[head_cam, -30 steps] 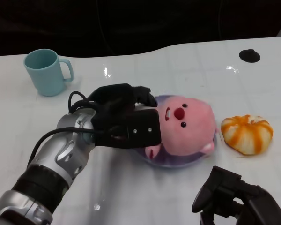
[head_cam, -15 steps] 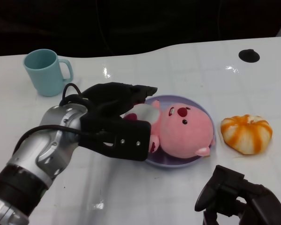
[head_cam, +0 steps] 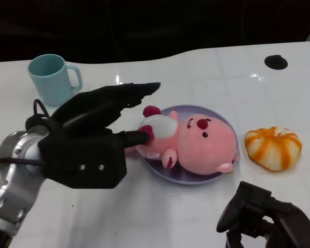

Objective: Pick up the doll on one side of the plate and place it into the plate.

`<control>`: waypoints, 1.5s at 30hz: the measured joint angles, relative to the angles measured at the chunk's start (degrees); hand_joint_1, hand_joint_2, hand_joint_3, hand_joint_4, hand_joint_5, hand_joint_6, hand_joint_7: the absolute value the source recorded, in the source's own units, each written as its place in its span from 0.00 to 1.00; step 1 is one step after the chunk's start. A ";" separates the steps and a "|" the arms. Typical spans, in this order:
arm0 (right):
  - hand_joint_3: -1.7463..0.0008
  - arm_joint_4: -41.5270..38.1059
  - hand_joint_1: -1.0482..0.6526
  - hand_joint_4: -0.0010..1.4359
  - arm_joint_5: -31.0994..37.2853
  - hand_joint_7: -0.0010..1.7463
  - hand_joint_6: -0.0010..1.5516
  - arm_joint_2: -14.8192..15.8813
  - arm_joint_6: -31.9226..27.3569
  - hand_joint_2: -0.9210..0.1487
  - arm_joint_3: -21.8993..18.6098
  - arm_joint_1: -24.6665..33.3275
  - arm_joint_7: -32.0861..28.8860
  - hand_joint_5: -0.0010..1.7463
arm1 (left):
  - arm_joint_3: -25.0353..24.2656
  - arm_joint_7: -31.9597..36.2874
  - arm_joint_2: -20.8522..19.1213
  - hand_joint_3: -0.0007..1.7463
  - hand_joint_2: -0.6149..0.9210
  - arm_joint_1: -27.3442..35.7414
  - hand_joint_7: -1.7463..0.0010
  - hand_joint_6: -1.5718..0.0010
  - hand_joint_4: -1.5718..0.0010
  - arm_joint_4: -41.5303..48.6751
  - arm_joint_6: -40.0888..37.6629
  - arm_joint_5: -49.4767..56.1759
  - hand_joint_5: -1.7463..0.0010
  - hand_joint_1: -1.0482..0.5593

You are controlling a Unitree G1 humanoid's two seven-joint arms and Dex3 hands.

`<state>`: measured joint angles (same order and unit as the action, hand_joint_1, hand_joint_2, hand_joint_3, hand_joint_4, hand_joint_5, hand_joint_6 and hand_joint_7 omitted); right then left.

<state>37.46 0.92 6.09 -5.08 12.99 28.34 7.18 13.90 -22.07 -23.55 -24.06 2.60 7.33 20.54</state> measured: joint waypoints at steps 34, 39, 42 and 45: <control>0.21 0.01 0.64 0.48 -0.04 0.87 0.40 0.09 -0.14 0.51 -0.17 -0.13 0.02 1.00 | -14.26 3.75 10.53 0.70 0.74 35.91 0.41 0.51 0.49 -29.56 -20.28 -38.08 0.20 0.61; 0.20 0.02 0.65 0.48 0.05 0.87 0.40 0.08 -0.17 0.51 -0.16 -0.11 -0.02 1.00 | -14.11 5.72 11.27 0.79 0.70 38.47 0.32 0.49 0.47 -32.06 -25.17 -38.39 0.09 0.62; 0.20 0.02 0.65 0.48 0.06 0.87 0.40 0.08 -0.17 0.51 -0.12 -0.13 -0.03 1.00 | -14.50 7.26 11.85 0.79 0.71 38.91 0.25 0.48 0.47 -33.69 -29.18 -39.63 0.02 0.64; 0.20 0.02 0.65 0.47 0.00 0.87 0.40 0.06 -0.17 0.52 -0.11 -0.13 -0.03 1.00 | -15.24 7.63 12.34 0.78 0.73 39.53 0.19 0.49 0.45 -34.18 -31.62 -41.49 0.00 0.64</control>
<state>37.48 0.92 6.15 -5.24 12.88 28.22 7.15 -1.35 -14.44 -11.21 15.47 -31.58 -24.30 -20.95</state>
